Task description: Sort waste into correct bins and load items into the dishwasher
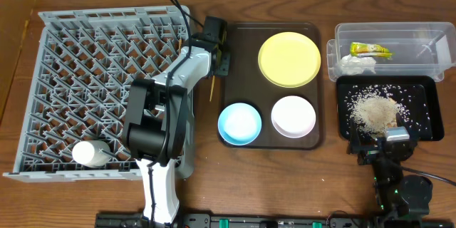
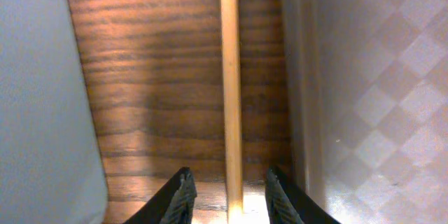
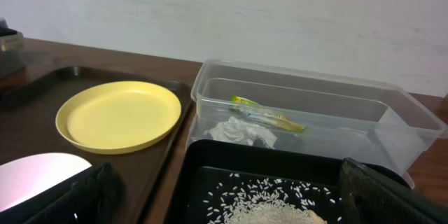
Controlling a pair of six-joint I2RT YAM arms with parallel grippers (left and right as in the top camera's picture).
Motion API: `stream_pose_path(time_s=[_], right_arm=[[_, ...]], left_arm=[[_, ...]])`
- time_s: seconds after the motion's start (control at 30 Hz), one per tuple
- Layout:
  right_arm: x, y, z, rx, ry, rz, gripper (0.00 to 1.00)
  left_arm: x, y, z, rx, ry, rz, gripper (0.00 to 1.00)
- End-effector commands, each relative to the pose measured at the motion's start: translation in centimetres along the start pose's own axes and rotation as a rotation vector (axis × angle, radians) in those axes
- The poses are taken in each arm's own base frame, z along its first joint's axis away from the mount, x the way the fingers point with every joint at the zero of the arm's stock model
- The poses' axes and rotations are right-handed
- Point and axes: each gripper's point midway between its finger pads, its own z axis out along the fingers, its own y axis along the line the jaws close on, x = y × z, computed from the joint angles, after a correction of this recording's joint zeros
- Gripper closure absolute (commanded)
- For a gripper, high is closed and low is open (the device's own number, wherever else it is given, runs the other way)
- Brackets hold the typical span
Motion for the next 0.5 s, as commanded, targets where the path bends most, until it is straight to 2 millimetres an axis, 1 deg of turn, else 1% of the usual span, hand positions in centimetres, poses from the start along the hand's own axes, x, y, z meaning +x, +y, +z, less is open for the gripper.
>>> stream_pose_path(time_s=[0.0,0.17,0.23,0.27,0.33,0.37,0.43,0.47], right_arm=[[0.1,-0.3,0.0,0.014,0.001,-0.009,0.01],[0.1,-0.3,0.0,0.014,0.001,-0.009,0.01],[0.1,-0.3,0.0,0.014,0.001,-0.009,0.01],[0.1,-0.3,0.0,0.014,0.001,-0.009,0.01],[0.1,-0.3,0.0,0.014,0.001,-0.009,0.01],[0.1,-0.3,0.0,0.014,0.001,-0.009,0.01],[0.1,-0.3,0.0,0.014,0.001,-0.009,0.01],[0.1,-0.3,0.0,0.014,0.001,-0.009,0.01]], left_arm=[[0.9,-0.3,0.9,-0.035,0.026,0.030,0.64],[1.1,-0.3,1.2,-0.038,0.034,0.031,0.65],[1.4,-0.3,1.6,-0.039,0.046,0.033,0.73],[2.0,-0.3,2.2,-0.041,0.066,0.036,0.78],[2.6,-0.4,2.7,-0.040,0.086,0.038,0.81],[2.8,-0.4,2.9,-0.040,0.094,0.040,0.81],[3.1,-0.3,2.9,-0.042,0.104,0.041,0.92],[2.9,-0.3,2.6,-0.041,0.102,0.041,0.92]])
